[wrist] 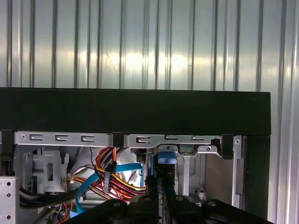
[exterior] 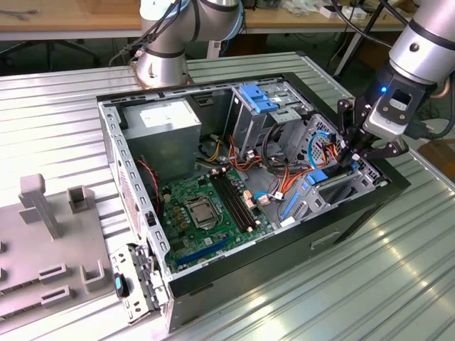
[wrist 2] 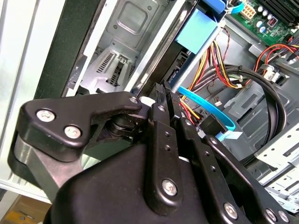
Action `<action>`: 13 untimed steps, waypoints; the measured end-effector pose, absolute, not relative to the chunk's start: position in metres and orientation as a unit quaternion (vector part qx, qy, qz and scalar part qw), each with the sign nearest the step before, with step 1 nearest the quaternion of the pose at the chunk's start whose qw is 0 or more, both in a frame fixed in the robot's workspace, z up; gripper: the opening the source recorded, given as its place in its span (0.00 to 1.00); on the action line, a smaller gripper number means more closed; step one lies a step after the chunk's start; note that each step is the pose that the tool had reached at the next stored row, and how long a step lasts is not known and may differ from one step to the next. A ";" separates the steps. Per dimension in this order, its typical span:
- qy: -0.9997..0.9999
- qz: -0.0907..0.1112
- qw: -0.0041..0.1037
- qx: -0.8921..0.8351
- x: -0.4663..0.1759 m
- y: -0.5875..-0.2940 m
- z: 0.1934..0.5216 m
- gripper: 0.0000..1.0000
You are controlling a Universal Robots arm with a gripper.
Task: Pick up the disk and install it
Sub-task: 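Insert the first disk wire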
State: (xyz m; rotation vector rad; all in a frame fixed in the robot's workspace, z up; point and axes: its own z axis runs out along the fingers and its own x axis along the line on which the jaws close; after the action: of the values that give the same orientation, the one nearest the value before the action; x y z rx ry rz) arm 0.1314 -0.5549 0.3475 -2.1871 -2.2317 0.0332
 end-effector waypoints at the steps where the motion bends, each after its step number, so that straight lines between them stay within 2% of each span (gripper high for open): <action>1: -0.714 0.011 0.008 -0.700 0.131 -0.555 0.348 0.16; 13: -0.708 0.006 0.004 -0.706 0.132 -0.554 0.347 0.16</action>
State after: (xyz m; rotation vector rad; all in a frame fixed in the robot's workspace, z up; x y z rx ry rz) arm 0.1316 -0.5536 0.3475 -2.2126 -2.2195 0.0192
